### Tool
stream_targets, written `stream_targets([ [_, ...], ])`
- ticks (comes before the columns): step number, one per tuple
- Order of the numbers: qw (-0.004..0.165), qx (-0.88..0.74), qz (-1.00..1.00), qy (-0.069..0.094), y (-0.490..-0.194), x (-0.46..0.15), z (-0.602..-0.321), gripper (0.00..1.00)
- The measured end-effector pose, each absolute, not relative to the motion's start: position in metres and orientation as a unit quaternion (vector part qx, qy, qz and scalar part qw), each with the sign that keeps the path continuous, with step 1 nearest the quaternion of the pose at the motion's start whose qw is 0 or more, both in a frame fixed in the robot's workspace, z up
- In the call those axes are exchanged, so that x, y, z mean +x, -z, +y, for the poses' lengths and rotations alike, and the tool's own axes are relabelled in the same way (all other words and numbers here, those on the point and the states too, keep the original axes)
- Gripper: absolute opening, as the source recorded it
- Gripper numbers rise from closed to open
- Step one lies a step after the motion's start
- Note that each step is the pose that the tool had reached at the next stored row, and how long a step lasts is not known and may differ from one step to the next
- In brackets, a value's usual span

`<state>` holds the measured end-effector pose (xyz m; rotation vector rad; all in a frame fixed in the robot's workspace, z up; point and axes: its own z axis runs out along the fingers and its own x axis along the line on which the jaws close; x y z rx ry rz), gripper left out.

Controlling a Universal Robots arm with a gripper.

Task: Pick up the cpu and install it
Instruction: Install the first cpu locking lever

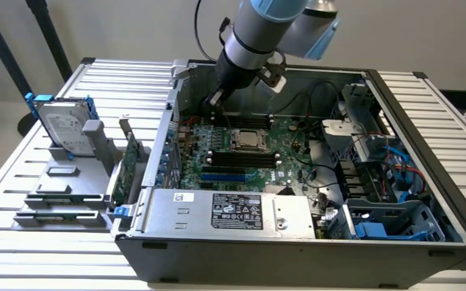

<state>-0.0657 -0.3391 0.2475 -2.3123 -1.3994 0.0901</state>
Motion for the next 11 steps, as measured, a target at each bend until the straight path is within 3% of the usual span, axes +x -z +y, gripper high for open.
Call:
stream_targets([
  [11, 0.213, -0.836, -0.505, -0.013, -0.2479, -0.062, -0.3398, 0.11],
])
